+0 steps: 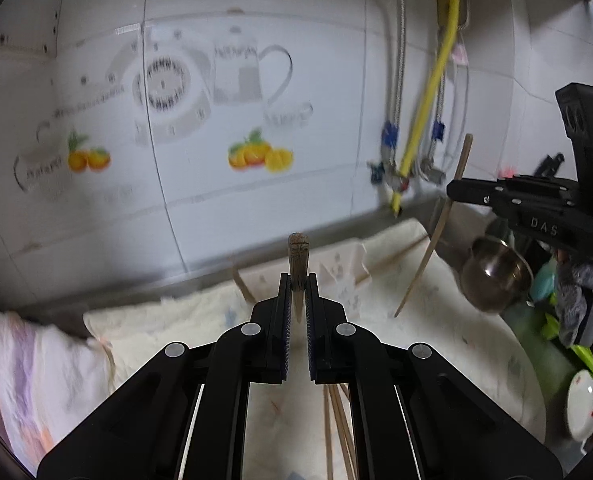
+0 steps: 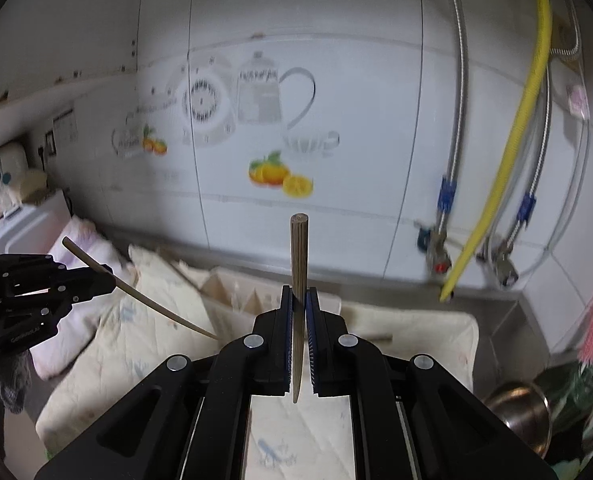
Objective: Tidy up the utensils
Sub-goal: 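Carry the chopstick upright into the holder with the left gripper while the right gripper does likewise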
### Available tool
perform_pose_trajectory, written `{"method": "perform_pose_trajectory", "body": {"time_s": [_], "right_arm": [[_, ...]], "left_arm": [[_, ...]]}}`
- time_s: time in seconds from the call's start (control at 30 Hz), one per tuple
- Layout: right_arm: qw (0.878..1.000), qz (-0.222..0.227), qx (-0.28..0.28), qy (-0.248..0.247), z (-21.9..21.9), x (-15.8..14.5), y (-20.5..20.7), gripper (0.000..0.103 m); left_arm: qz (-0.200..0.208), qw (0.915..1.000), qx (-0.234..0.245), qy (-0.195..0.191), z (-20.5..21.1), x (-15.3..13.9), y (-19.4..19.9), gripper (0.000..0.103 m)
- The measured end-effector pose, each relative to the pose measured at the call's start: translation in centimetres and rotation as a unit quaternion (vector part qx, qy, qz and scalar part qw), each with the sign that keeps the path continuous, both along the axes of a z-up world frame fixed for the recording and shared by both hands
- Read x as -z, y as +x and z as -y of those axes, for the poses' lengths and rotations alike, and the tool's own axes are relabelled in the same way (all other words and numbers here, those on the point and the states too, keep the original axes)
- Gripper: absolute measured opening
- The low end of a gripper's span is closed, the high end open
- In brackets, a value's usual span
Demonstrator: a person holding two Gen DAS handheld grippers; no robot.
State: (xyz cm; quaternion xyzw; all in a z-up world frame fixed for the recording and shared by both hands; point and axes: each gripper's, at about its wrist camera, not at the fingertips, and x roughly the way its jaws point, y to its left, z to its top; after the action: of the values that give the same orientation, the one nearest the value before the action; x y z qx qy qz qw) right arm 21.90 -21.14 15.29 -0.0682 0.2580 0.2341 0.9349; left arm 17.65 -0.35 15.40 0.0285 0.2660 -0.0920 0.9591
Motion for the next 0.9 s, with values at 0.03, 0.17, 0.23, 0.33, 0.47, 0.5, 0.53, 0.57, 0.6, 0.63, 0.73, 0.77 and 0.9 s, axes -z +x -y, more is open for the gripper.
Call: {"method": "perform_pose_trajectory", "body": {"time_s": [0.03, 0.17, 0.23, 0.33, 0.47, 0.5, 0.53, 0.57, 0.6, 0.63, 0.73, 0.77, 0.9], "right_arm": [[1.000, 0.007, 0.004, -0.001, -0.2, -0.5, 0.4, 0.007], [1.000, 0.020, 0.017, -0.003, -0.7, -1.4, 2.3, 0.007], [0.999, 0.021, 0.025, 0.004, -0.7, -1.6, 3.4, 0.007], [0.999, 0.019, 0.038, 0.016, -0.7, -1.4, 5.0, 0.007], [0.998, 0.017, 0.048, 0.024, -0.8, -0.8, 6.7, 0.007], [0.998, 0.015, 0.049, 0.027, -0.9, -0.6, 7.0, 0.007], [0.998, 0.012, 0.049, 0.030, -1.0, -0.2, 7.4, 0.007], [0.998, 0.011, 0.049, 0.032, -1.1, 0.0, 7.6, 0.007], [0.998, 0.011, 0.050, 0.032, -1.2, 0.3, 7.8, 0.007], [0.998, 0.008, 0.049, 0.032, -1.4, 0.8, 8.1, 0.007], [0.998, 0.005, 0.047, 0.029, -1.9, 1.7, 8.7, 0.007], [0.999, 0.006, 0.045, 0.026, -2.1, 2.0, 8.9, 0.007], [0.999, 0.006, 0.053, 0.007, -2.4, 3.1, 9.5, 0.007]], "left_arm": [[0.005, 1.0000, -0.003, 0.002, -0.1, -0.4, 0.3, 0.006], [0.013, 0.9998, -0.014, -0.007, -0.7, -1.9, 1.8, 0.006], [0.019, 0.9996, -0.017, -0.014, -1.0, -2.4, 2.4, 0.006], [0.022, 0.9993, -0.020, -0.023, -1.4, -3.0, 3.3, 0.006], [0.034, 0.9986, -0.022, -0.035, -1.8, -3.7, 3.9, 0.006], [0.037, 0.9984, -0.024, -0.035, -1.8, -3.8, 4.0, 0.006], [0.040, 0.9983, -0.026, -0.035, -1.8, -3.9, 4.1, 0.006], [0.042, 0.9981, -0.029, -0.033, -1.8, -3.9, 4.2, 0.006], [0.044, 0.9980, -0.032, -0.032, -1.8, -3.7, 4.4, 0.006], [0.045, 0.9979, -0.034, -0.030, -1.8, -3.5, 4.7, 0.006], [0.037, 0.9982, -0.041, -0.023, -1.8, -2.3, 5.6, 0.006], [0.030, 0.9984, -0.043, -0.022, -1.8, -1.7, 5.9, 0.006], [0.004, 0.9986, -0.047, -0.024, -2.3, 0.5, 6.9, 0.006]]}}
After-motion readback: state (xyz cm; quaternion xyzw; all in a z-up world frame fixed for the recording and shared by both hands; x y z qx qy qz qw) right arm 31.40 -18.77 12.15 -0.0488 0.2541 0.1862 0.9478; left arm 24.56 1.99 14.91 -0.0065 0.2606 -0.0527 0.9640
